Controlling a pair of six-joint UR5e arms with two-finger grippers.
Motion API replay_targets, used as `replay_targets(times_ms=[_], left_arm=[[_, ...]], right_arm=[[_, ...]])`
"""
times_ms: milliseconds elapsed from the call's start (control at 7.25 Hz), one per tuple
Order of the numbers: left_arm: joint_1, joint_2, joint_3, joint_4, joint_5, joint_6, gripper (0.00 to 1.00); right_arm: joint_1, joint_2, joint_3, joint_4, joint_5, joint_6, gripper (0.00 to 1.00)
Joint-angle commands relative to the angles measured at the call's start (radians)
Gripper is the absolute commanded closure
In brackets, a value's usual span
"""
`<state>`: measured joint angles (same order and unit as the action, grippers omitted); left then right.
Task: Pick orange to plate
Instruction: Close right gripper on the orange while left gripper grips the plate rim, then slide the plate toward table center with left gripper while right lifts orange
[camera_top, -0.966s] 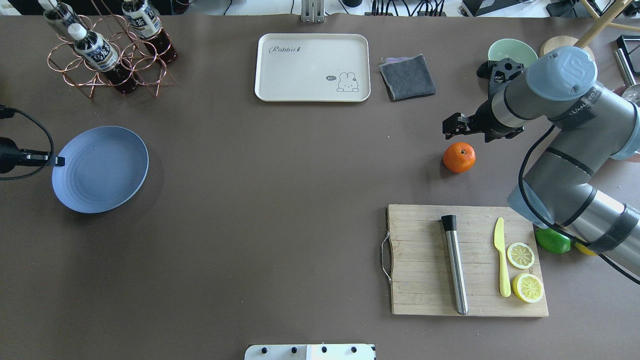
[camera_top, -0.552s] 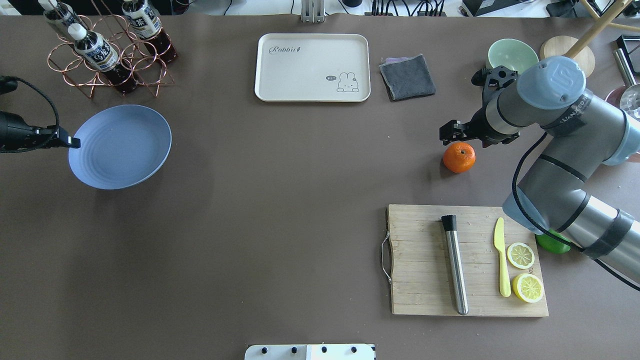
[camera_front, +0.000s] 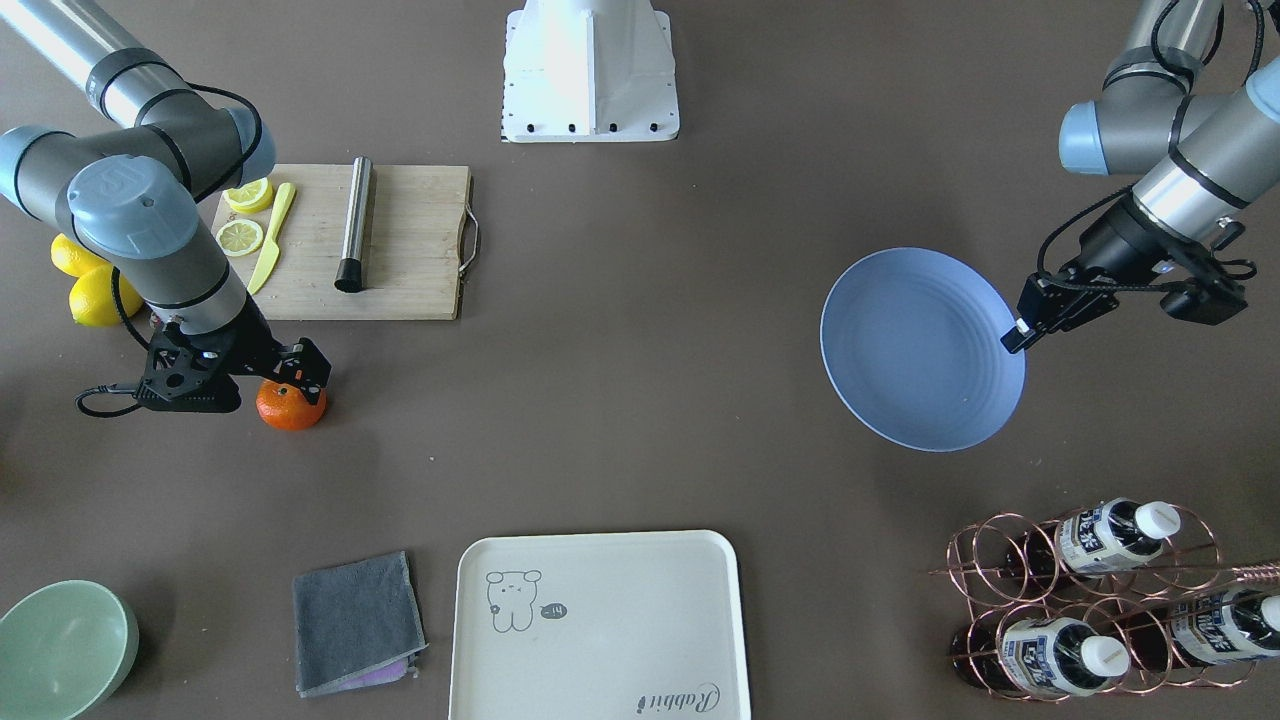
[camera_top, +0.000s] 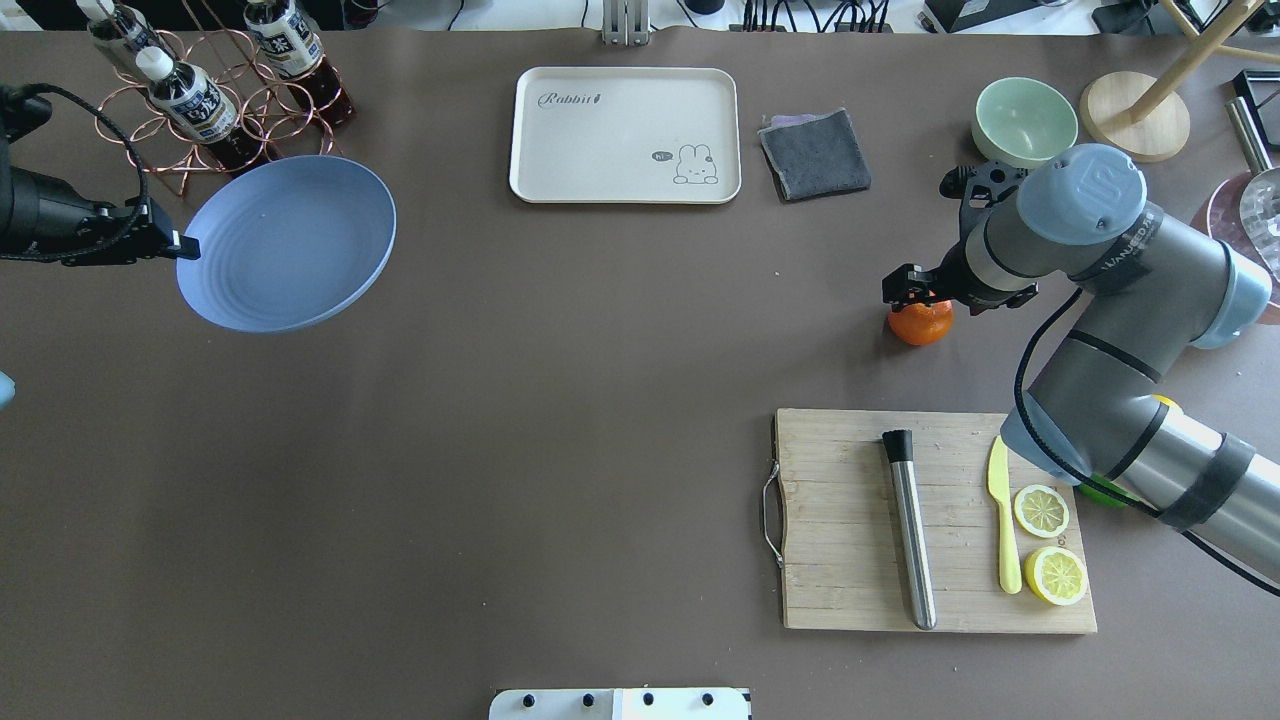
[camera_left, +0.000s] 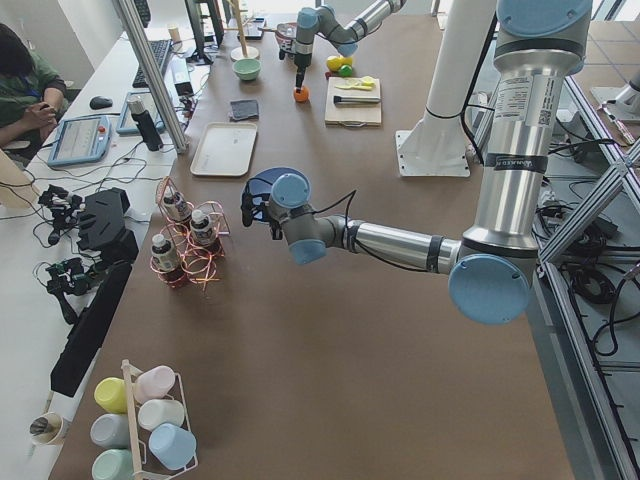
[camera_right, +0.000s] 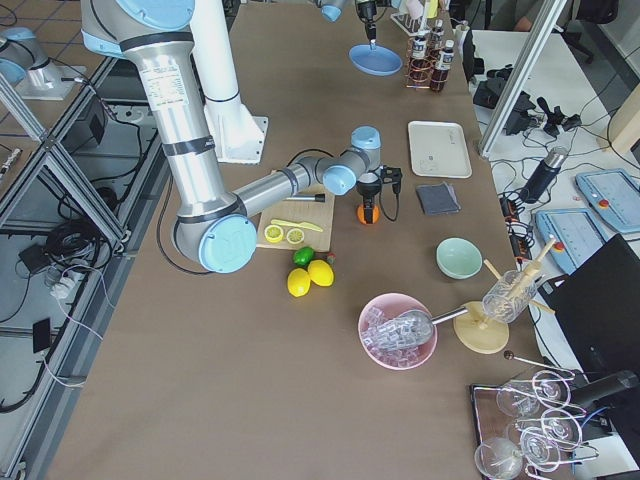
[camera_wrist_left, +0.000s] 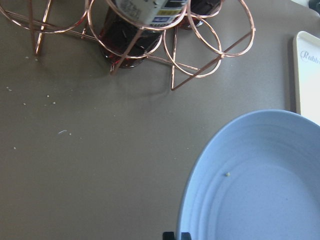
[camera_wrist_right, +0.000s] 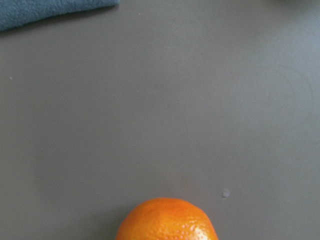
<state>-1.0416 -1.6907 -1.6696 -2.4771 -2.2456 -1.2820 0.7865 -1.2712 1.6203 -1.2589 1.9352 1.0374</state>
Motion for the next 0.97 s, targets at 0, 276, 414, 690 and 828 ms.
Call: replay_targets(times_ms=[0,276,414,690,828], left_arm=[[0.097,-0.068,-0.019,0.024,0.096,-0.101,1.0],[0.207,-0.093,-0.022,0.027,0.232,-0.151,1.0],[0.266,-0.112,-0.021,0.029,0.301,-0.16,1.0],[0.398,-0.217,-0.054,0.198,0.465,-0.236,1.0],[0.493,-0.251,-0.076,0.272,0.577,-0.249,1.0]], right_arm=[[-0.019,0.004,-0.019,0.0,-0.03,0.001,0.0],[-0.029,0.004,-0.019,0.0,-0.03,0.006,0.03],[-0.03,0.006,-0.019,0.0,-0.03,0.062,0.22],[-0.039,0.016,-0.014,0.0,-0.025,0.079,1.0],[-0.036,0.032,-0.005,0.0,-0.019,0.085,1.0]])
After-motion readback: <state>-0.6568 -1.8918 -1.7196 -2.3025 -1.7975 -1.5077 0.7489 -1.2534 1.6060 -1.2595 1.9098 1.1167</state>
